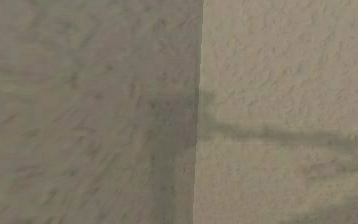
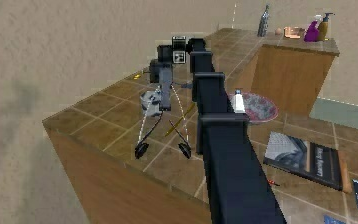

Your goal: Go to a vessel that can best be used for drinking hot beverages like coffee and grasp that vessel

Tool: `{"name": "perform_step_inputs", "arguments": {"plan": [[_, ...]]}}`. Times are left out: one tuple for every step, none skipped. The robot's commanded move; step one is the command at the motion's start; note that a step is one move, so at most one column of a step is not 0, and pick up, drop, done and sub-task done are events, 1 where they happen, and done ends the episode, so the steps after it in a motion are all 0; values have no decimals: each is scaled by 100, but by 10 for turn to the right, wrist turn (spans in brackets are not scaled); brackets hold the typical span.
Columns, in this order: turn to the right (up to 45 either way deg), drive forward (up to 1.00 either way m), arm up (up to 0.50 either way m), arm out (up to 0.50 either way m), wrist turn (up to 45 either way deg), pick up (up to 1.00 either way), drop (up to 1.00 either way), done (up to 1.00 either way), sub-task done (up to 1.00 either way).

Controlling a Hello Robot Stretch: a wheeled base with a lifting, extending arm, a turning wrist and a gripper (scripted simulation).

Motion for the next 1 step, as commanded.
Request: {"name": "perform_step_inputs", "arguments": {"plan": [[0,0,0,0,450,0,0,0,0]]}}
